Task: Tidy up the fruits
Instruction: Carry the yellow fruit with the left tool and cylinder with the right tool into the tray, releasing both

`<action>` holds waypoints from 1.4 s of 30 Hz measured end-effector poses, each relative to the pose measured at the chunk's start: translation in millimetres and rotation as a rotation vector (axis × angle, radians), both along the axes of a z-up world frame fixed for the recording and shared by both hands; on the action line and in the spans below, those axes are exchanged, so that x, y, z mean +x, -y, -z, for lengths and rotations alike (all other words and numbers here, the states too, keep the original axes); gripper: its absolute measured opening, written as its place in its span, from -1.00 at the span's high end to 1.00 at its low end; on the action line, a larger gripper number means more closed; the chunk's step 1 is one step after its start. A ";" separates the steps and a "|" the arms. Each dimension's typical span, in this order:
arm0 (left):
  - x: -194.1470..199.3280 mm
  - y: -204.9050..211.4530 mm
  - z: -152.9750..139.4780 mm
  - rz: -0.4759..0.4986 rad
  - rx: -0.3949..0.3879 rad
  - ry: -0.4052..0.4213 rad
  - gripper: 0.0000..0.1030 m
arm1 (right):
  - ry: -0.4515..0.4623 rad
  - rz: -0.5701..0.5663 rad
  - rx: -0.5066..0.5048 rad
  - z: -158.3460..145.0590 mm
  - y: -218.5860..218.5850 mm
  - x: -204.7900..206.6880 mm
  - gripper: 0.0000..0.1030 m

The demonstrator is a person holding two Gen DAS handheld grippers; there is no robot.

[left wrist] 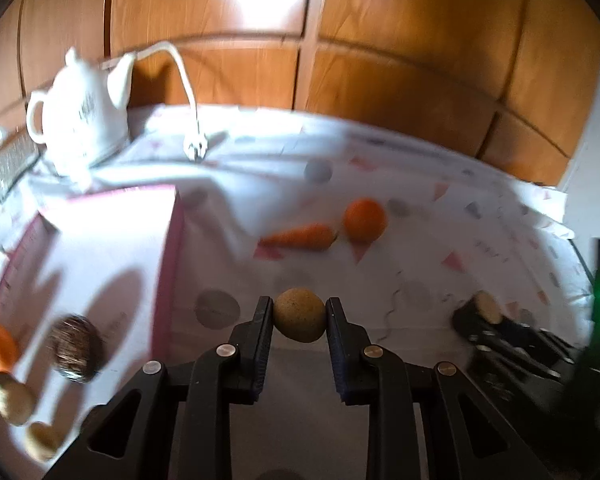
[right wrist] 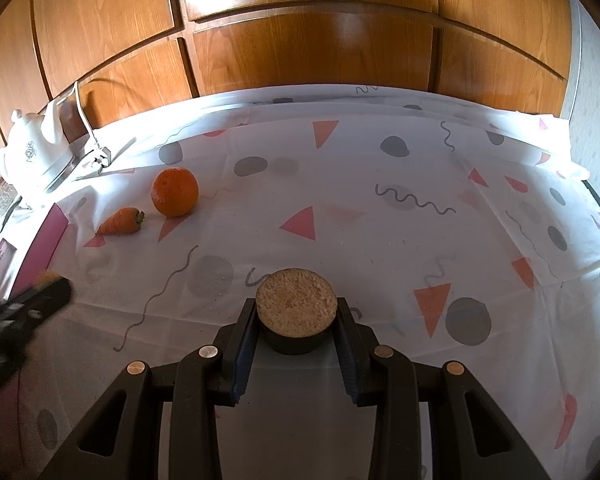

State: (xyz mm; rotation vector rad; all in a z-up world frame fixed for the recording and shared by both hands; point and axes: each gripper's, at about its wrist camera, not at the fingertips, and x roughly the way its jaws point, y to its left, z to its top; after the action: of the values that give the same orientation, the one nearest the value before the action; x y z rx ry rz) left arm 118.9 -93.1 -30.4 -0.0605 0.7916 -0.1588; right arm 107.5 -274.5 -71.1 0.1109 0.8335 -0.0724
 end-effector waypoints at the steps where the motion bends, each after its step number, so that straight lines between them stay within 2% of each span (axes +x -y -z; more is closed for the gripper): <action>1: -4.4 -2.6 -5.7 0.003 -0.008 0.008 0.49 | -0.001 0.000 -0.001 -0.2 -0.2 -0.1 0.29; 6: -27.5 -21.9 -26.3 0.007 -0.005 0.045 0.48 | -0.009 -0.003 -0.029 -1.8 -4.4 0.5 0.29; 14: -55.4 -82.5 -27.3 -0.089 -0.013 0.032 0.48 | -0.029 -0.046 -0.069 -6.4 -17.0 -0.8 0.30; 20: -66.7 -152.4 -26.3 -0.219 -0.053 0.020 0.48 | 0.000 -0.153 0.005 -22.3 -50.4 -15.5 0.30; 25: -73.1 -188.9 -27.1 -0.274 -0.085 0.028 0.48 | 0.022 -0.347 0.100 -44.4 -98.6 -23.5 0.30; 30: -71.9 -207.2 -24.6 -0.307 -0.126 0.006 0.48 | 0.024 -0.518 0.110 -55.2 -155.3 -34.9 0.30; 33: -72.8 -208.8 -24.1 -0.298 -0.136 0.001 0.48 | 0.009 -0.563 0.111 -54.8 -177.3 -34.5 0.30; 42: -63.7 -203.8 -24.8 -0.281 -0.153 -0.001 0.48 | -0.011 -0.592 0.087 -52.3 -203.7 -24.9 0.29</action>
State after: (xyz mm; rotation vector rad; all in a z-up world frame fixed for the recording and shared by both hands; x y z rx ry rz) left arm 55.3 110.7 -5.6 -0.3144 0.7625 0.0473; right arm 82.6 -70.8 -18.7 -0.0583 0.8528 0.5207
